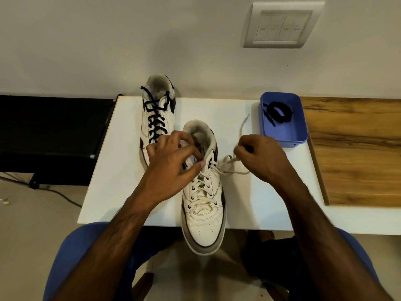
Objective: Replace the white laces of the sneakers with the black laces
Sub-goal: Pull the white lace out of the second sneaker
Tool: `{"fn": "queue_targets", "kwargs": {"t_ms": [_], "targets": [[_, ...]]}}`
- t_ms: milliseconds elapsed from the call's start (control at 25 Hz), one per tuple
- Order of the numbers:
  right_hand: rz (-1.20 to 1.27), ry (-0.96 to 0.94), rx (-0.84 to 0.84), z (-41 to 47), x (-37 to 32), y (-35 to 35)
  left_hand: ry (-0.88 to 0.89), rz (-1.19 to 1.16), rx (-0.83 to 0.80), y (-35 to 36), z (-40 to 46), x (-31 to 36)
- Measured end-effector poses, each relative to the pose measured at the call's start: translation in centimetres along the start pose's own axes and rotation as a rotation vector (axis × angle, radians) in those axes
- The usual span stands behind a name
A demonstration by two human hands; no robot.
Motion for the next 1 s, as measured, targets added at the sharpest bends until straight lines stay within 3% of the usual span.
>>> {"fn": "queue_targets", "kwargs": {"t_ms": [80, 200, 360, 720, 920, 1000], "targets": [[0.050, -0.064, 0.025, -0.2, -0.6, 0.3, 0.018, 0.022, 0.001, 0.4, -0.1, 0.4], [0.324, -0.115, -0.056, -0.4, -2.4, 1.7, -0.012, -0.004, -0.001, 0.7, 0.0, 0.6], [0.196, -0.126, -0.121, -0.6, -2.8, 3.9, -0.052, -0.002, 0.037, 0.7, 0.0, 0.7], [0.547, 0.159, -0.102, -0.5, -1.2, 3.8, -0.017, -0.068, 0.146, 0.3, -0.1, 1.6], [0.668, 0.195, -0.142, -0.4, -1.2, 3.7, -0.240, -0.181, 0.249, -1.9, 0.1, -0.9], [0.671, 0.200, -0.140, -0.5, -1.2, 3.6, -0.252, -0.150, 0.230, -2.2, -0.1, -1.7]]}}
Point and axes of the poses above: each hand's wrist, its own z-axis towards the middle knuckle, its own y-axis out of the palm, x = y × z, the point moved 3 cm from there along z, towards the middle knuckle, and after that the axes turned 15 degrees about z, right-handed, at the moved point
